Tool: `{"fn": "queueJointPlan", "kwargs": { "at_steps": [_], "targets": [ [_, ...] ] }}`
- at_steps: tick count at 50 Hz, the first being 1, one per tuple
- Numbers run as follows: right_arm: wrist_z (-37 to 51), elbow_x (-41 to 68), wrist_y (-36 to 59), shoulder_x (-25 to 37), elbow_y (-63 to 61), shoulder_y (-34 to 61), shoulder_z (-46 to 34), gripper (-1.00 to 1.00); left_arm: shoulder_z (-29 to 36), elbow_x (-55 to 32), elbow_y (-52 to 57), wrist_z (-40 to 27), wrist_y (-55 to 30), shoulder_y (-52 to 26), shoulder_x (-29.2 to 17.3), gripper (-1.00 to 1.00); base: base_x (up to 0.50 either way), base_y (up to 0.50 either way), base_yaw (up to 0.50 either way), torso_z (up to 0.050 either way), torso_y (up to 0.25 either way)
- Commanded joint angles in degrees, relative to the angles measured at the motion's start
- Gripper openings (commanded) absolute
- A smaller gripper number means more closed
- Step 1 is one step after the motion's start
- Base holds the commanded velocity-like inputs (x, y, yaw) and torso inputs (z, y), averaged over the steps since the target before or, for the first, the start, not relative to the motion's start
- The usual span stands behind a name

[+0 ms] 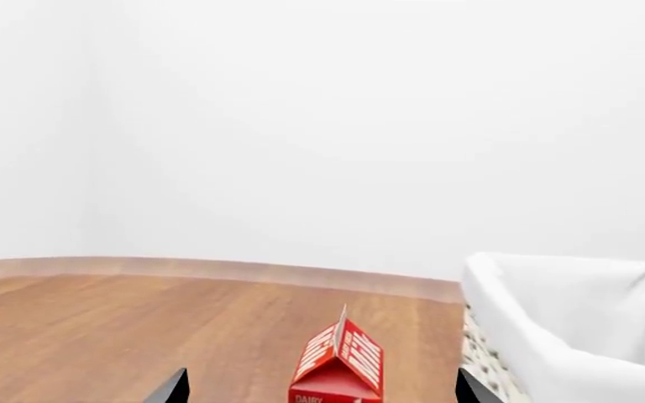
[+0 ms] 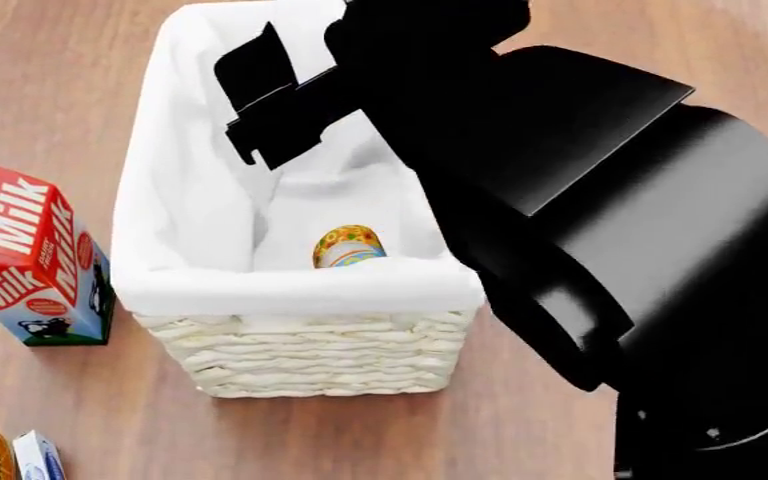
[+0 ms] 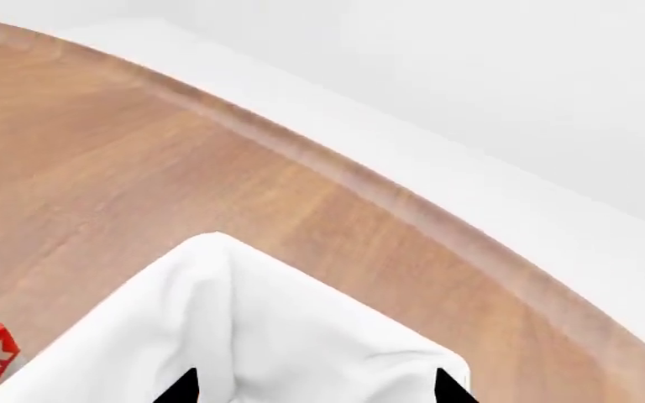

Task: Pick up the alphabet soup, and put it in the basket.

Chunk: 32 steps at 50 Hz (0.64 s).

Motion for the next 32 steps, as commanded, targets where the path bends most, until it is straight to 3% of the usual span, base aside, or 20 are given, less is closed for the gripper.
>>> {"fn": "queueJointPlan", "kwargs": {
  "at_steps": [1,6,12,16,18,22,32],
  "targets": [
    [4.79,7.78,1.8,10.94,-26.27,-8.39,11.16,1.0,-0.47,-0.28,-0.17,-0.48,0.33,0.04,-0.03,1.0,0.0,0.0,0.0,0.0,0.0],
    [6.86,0.02,-10.41,20.43,-39.77,-22.0,14.54,1.0,-1.03,-0.62,0.04,-0.79,0.67,0.24,-0.22,1.0,0.0,0.0,0.0,0.0,0.0],
    [7.1,-10.74,-33.62,26.11,-45.98,-50.69,23.53,1.0,-1.45,-0.76,0.02,-1.13,1.13,0.38,-0.22,1.0,0.0,0.0,0.0,0.0,0.0],
    [6.47,-16.12,-48.32,24.06,-44.14,-65.63,28.91,1.0,-1.83,-0.99,-0.05,-1.36,1.29,0.35,-0.29,1.0,0.0,0.0,0.0,0.0,0.0],
    [2.95,-13.85,-56.86,22.36,-42.55,-73.99,32.66,1.0,-1.99,-0.89,-0.38,-1.52,1.21,0.26,-0.26,1.0,0.0,0.0,0.0,0.0,0.0],
    [1.82,-17.24,-62.92,20.96,-40.72,-80.12,34.42,1.0,-2.47,-1.12,0.03,-1.84,1.59,0.69,-0.41,1.0,0.0,0.0,0.0,0.0,0.0],
    [-1.75,-27.0,-86.84,10.49,-27.78,-91.98,33.68,1.0,-3.37,-0.5,0.92,-2.54,3.92,1.88,-0.37,1.0,0.0,0.0,0.0,0.0,0.0]
  ]
}}
